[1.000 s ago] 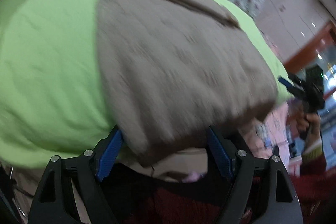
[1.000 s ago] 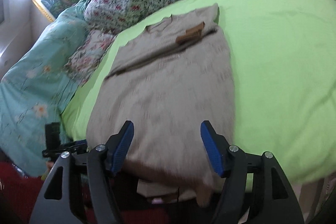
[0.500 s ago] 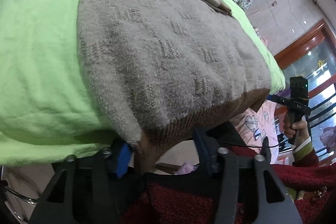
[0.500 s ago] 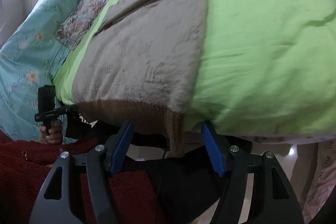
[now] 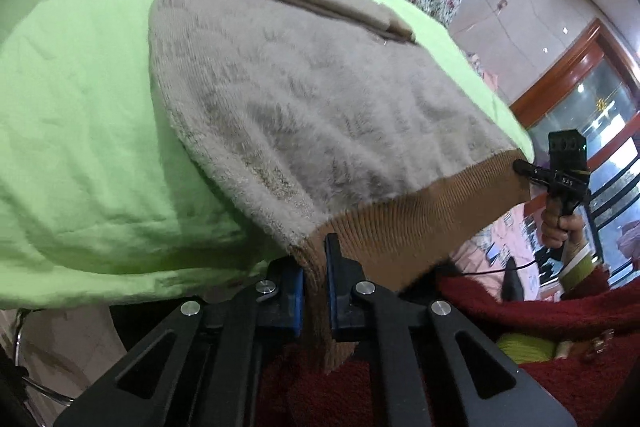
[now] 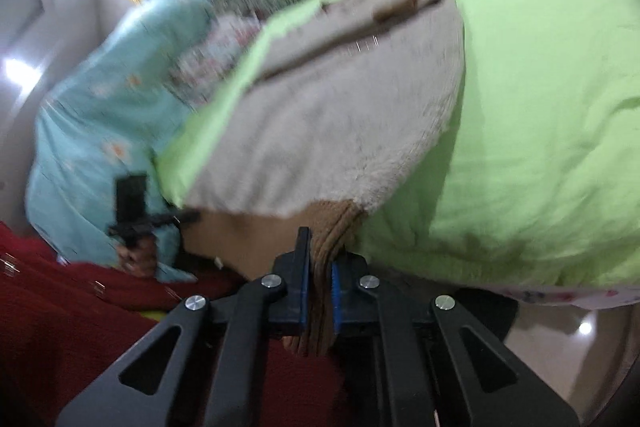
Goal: Fold small clothes
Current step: 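Grasp the brown ribbed hem with both grippers and lift it toward the collar, then lay the hem over the folded body and open both grippers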
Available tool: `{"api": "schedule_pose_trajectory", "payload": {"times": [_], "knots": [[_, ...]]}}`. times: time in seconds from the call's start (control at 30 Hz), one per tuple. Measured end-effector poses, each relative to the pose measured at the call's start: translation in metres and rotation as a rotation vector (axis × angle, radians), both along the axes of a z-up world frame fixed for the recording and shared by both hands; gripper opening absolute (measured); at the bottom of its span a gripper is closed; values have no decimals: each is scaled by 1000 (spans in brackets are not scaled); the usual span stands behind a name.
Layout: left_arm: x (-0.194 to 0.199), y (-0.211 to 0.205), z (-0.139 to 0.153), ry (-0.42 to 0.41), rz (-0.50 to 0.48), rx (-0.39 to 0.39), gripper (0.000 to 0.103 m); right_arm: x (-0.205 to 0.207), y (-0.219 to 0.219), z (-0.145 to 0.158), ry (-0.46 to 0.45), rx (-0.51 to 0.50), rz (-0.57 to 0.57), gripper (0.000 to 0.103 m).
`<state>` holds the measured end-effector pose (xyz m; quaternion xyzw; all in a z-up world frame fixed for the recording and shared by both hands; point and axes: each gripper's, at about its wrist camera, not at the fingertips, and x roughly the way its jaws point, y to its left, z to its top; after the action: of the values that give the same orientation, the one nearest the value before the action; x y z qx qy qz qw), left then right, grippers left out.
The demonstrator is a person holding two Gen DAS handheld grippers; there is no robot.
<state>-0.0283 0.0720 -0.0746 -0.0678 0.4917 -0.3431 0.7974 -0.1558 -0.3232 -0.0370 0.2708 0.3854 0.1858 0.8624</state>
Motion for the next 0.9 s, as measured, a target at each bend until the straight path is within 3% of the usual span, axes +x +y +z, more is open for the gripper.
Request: {"api": "schedule_pose_trajectory", "payload": {"times": [0.23, 0.47, 0.63, 0.9], "knots": [[9, 11, 65, -138, 60, -105, 7, 11, -19, 37, -174, 146, -71, 10], [66, 9, 132, -320, 170, -180, 7, 73, -29, 77, -287, 132, -169, 10], [133, -5, 149, -350, 249, -172, 7, 138, -43, 90, -262, 72, -247, 10], [241, -35, 144, -316, 330, -120, 7, 238, -71, 99, -211, 44, -333, 10]]}}
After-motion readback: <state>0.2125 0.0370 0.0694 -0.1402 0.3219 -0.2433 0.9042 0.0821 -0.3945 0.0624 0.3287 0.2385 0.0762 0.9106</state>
